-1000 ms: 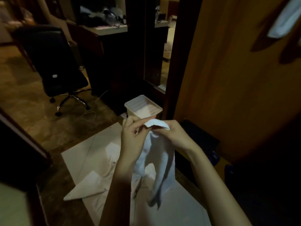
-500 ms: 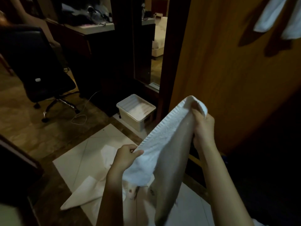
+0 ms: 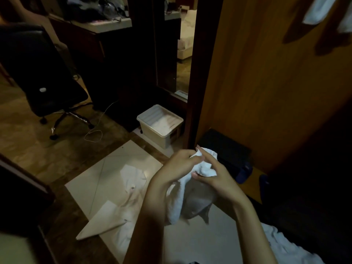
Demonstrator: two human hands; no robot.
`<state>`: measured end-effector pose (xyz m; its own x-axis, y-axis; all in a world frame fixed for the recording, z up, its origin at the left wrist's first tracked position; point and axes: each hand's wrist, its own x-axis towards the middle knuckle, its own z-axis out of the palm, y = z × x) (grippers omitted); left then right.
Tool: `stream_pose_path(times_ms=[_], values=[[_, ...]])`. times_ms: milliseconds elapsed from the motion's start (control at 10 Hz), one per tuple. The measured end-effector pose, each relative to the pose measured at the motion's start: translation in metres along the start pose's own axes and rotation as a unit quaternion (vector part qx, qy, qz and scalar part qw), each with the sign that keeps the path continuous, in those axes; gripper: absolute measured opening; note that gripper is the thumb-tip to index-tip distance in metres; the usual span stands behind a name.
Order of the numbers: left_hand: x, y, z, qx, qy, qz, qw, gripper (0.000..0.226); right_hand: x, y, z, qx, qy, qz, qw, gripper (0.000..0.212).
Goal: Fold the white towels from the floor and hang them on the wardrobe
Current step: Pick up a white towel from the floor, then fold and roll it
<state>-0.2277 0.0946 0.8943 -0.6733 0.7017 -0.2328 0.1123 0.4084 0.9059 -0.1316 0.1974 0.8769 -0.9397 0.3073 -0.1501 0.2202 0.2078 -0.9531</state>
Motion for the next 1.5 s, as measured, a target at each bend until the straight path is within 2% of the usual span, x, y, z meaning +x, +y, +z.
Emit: stream_pose_path(times_ms=[100, 200, 300, 400, 500, 600, 700, 800, 900, 1000, 1100, 1200, 1300, 1400, 1500], values=[[-0.01, 0.003, -0.008, -0.05, -0.042, 0.023, 0.998, 0.024, 0.004, 0.006, 0.004, -0.054, 0.063, 0.001, 0.997, 0.014], [-0.017, -0.008, -0.02, -0.118, -0.063, 0.058, 0.989, 0.043, 0.003, 0.004, 0.016, 0.008, 0.168, 0.03, 0.985, 0.013], [-0.017, -0.026, -0.022, 0.029, -0.051, 0.045, 0.997, 0.063, 0.001, -0.006, 0.018, 0.042, 0.277, 0.058, 0.958, 0.02], [-0.017, -0.045, -0.021, 0.1, -0.016, 0.044, 0.994, 0.025, -0.001, -0.015, 0.01, 0.095, 0.325, 0.048, 0.94, 0.015], [-0.018, -0.052, -0.025, -0.057, 0.029, 0.05, 0.997, 0.014, -0.006, -0.016, 0.002, 0.16, 0.341, 0.034, 0.926, 0.012], [-0.019, -0.05, -0.026, -0.185, 0.089, 0.064, 0.977, 0.011, -0.004, -0.009, 0.002, 0.157, 0.363, 0.049, 0.917, 0.013], [-0.018, -0.044, -0.015, -0.254, 0.088, 0.072, 0.961, 0.018, -0.001, -0.006, 0.008, 0.109, 0.384, 0.097, 0.912, 0.011], [-0.013, -0.034, 0.001, -0.266, 0.101, 0.064, 0.957, 0.018, -0.005, -0.005, 0.012, 0.106, 0.387, 0.101, 0.911, 0.034], [-0.009, -0.024, 0.014, -0.255, 0.159, 0.046, 0.953, 0.01, -0.01, -0.001, 0.008, 0.109, 0.395, 0.062, 0.91, 0.034], [-0.008, -0.013, 0.03, -0.22, 0.186, 0.057, 0.956, 0.016, -0.014, -0.003, 0.013, 0.08, 0.415, 0.012, 0.906, 0.018], [-0.015, 0.003, 0.045, -0.196, 0.134, 0.059, 0.97, 0.022, -0.016, -0.012, 0.024, 0.071, 0.387, 0.007, 0.919, 0.024], [-0.011, 0.003, 0.053, -0.197, 0.102, 0.03, 0.975, 0.022, -0.015, -0.014, 0.027, 0.051, 0.334, 0.027, 0.941, 0.045], [-0.01, 0.001, 0.048, -0.243, 0.097, 0.006, 0.965, 0.017, -0.017, -0.01, 0.022, 0.091, 0.239, 0.039, 0.966, 0.049], [-0.019, 0.006, 0.039, -0.262, 0.074, 0.024, 0.962, 0.022, -0.023, -0.009, 0.009, 0.125, 0.153, 0.037, 0.98, 0.044], [-0.031, 0.003, 0.033, -0.265, 0.03, 0.058, 0.962, 0.02, -0.031, -0.014, 0.0, 0.109, 0.158, -0.011, 0.981, 0.047]])
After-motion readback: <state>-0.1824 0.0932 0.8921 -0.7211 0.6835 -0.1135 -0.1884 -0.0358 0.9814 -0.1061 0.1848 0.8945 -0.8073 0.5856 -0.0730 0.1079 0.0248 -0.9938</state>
